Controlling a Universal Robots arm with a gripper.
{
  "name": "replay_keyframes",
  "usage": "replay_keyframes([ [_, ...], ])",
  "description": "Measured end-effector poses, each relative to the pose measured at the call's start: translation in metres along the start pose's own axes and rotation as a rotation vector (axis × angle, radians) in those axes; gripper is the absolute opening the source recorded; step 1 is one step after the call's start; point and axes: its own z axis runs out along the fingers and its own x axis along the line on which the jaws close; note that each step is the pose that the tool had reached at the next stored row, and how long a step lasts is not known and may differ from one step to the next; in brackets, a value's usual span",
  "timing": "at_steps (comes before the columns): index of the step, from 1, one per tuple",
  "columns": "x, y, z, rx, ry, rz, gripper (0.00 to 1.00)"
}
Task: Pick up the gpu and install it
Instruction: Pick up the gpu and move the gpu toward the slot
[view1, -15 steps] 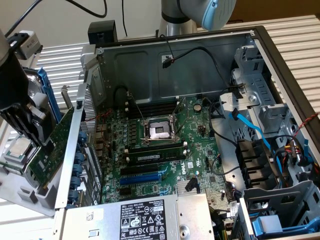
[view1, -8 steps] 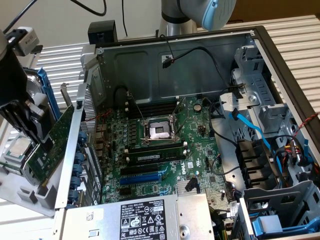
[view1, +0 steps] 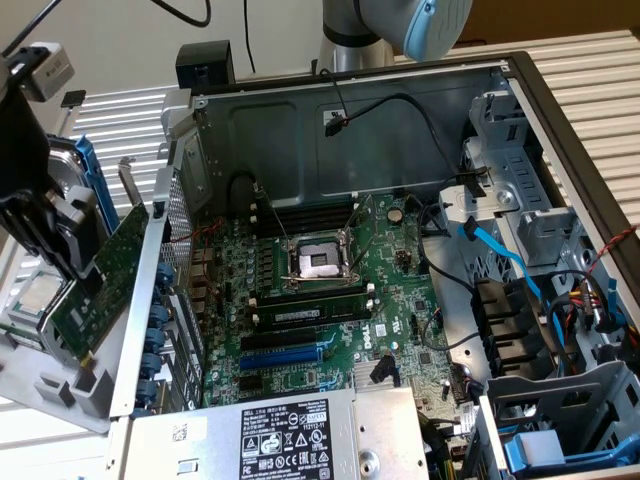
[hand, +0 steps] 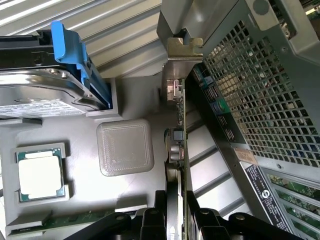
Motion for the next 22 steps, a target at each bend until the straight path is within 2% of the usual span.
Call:
replay_keyframes([
  [12,-0.002,0.0007,-0.0198,0.0,-0.0002,0.001,0.27],
  [17,-0.003,0.0013,-0.0337,-0.0001,-0.0007,0.002,0.27],
  [22,-0.002,0.0007,-0.0408,0.0001,-0.0065,0.001,0.27],
])
